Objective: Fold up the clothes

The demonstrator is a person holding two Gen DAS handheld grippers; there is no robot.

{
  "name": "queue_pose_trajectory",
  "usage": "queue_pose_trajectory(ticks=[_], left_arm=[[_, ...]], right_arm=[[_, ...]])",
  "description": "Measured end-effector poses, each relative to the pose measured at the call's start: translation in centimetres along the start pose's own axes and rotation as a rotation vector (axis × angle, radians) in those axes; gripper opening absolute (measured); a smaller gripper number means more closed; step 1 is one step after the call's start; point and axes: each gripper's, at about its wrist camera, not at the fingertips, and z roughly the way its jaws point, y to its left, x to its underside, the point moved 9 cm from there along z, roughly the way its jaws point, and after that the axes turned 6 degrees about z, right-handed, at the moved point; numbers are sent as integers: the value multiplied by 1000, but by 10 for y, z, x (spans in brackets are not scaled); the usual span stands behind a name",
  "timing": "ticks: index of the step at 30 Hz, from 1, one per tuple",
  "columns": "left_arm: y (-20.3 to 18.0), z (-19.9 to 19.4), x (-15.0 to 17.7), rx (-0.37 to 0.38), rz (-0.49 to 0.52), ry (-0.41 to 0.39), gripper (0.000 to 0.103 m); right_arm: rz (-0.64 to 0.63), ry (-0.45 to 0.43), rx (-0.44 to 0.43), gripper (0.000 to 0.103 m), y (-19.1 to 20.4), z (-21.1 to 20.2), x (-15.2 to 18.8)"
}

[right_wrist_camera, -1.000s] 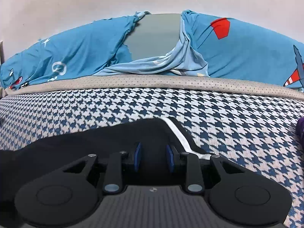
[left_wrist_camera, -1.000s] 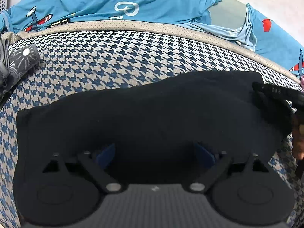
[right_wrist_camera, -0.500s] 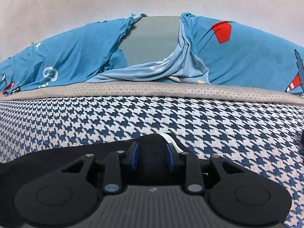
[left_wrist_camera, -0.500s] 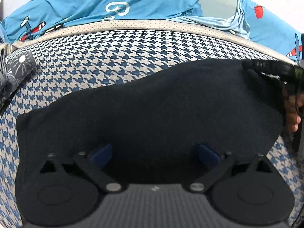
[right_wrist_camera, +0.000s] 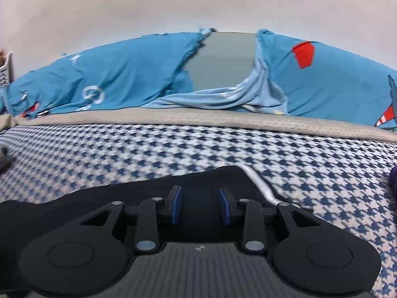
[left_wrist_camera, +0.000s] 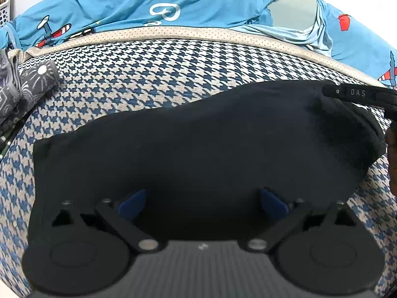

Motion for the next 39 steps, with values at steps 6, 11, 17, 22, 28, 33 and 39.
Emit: queue_pose_trajectory(ticks=[6,11,17,22,28,33,39], left_arm=[[9,-4,3,-25,-9,-2,99],[18,-8,7,-43,-18,-2,99],[32,-12,13,-69,-24,0,99],[54,-18,12,-73,-56,-10,99],[84,-23,17,-57,-99,-8,86],[101,-23,26,-26,-136,11,80],[106,-27,34,21,-115,17,81]], right_arm=[[-56,38,-41,33,26,-16,15],[-90,58,-76,34,45,-28,28],[-89,69,-96,38,59,-43,40],[-108,73,-124,38,73,-57,52],[-141,91,-190,38,96,-74,71],[-209,111,-252,38,123,-85,90],[-280,142,-338,39,159,-96,116]])
